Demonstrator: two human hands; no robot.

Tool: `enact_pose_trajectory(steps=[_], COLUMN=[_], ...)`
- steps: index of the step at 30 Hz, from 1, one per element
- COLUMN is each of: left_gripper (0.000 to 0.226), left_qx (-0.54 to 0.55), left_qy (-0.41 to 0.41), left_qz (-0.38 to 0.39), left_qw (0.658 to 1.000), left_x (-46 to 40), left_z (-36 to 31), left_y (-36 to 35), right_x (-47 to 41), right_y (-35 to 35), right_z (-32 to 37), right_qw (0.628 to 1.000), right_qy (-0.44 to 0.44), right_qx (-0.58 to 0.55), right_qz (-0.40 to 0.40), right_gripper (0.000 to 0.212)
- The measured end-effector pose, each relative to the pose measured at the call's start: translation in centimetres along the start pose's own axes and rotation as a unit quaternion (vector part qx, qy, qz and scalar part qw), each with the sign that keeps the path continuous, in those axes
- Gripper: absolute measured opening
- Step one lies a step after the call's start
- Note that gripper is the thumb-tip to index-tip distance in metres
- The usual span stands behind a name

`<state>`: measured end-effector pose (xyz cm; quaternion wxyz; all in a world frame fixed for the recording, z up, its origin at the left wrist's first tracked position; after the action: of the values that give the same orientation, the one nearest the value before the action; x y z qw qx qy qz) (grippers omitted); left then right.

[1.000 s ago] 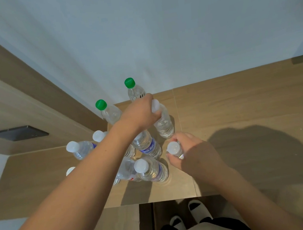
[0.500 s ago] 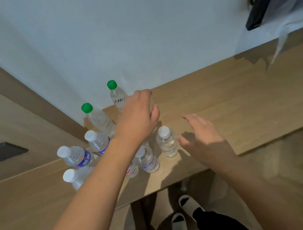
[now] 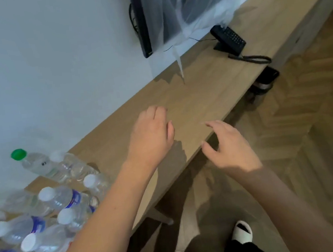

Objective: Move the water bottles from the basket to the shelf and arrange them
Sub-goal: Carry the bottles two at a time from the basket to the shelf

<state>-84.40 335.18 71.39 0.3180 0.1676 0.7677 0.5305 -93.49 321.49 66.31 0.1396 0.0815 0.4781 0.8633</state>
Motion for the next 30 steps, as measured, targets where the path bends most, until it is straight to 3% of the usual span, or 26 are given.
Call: enact_pose_trajectory(steps=[8,16,21,30], left_gripper=[0.034,0.037,0.037,0.036], left_qx=[0.01,0.075,0.089,0.088], left_qy=[-0.125,-0.2,-0.238,-0.266], left_qz=[0.045,0.057,0.081,0.058], left_qw=[0.991,0.975,0.964,0.958], left_x=[-9.9,-17.9,-22.4,-37.3], left_z=[-18.2,-33.2,-38.3,-42.0], left_y=[-9.0,-15.6,-18.9,-25.5], right_x=[0.8,-0.1,-2.3,-12.7], right_y=[11.3,20.4,24.2,30.8], right_z=[-18.5,-31.8,-37.3,-46.1], right_qw=[0.985,0.969,0.964,0.956], right_qy=[-0.119,-0.188,-0.213,-0.223], right_qx=[-0.044,-0.038,-0.03,-0.005], right_qz=[-0.119,-0.155,-0.154,-0.189], right_gripper=[0.059,0.052,0.053,0.051])
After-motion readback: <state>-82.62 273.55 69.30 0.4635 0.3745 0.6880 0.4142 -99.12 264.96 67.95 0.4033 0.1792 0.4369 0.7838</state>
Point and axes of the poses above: each hand's wrist, its own x-axis away from the middle knuckle, its own y-axis out of the back of the hand, z = x × y, the point moved 10 cm from there along -x, towards the middle knuckle, and after that the axes turned 2 degrees about -y, right-handed, at the moved point
